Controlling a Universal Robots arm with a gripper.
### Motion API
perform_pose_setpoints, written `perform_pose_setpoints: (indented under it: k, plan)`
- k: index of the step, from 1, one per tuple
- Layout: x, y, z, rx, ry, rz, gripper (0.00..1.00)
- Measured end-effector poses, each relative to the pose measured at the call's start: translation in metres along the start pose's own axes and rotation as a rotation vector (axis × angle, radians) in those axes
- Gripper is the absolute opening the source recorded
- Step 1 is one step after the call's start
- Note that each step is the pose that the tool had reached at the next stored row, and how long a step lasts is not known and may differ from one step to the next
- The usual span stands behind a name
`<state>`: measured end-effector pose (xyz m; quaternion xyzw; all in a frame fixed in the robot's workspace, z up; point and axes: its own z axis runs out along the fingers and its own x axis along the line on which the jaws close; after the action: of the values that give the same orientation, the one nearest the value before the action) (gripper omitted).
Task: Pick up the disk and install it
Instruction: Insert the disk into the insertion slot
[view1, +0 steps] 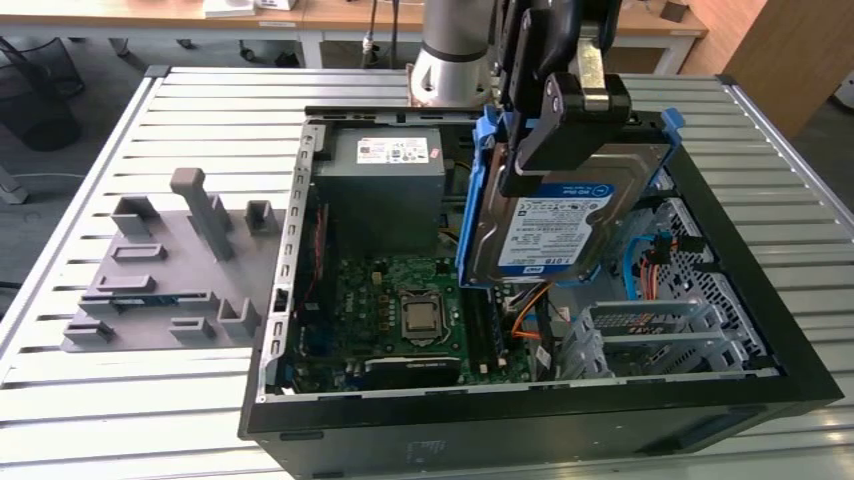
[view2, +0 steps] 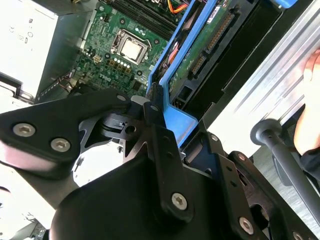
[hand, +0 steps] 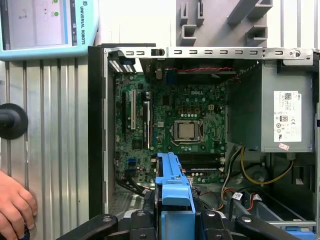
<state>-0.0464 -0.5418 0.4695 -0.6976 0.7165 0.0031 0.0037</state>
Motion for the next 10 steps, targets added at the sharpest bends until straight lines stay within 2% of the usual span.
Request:
perform_pose_setpoints:
  k: [10]
  plan:
    - [0.0000,-0.0013,0.0002,0.0001,0.0003,0.000,0.36]
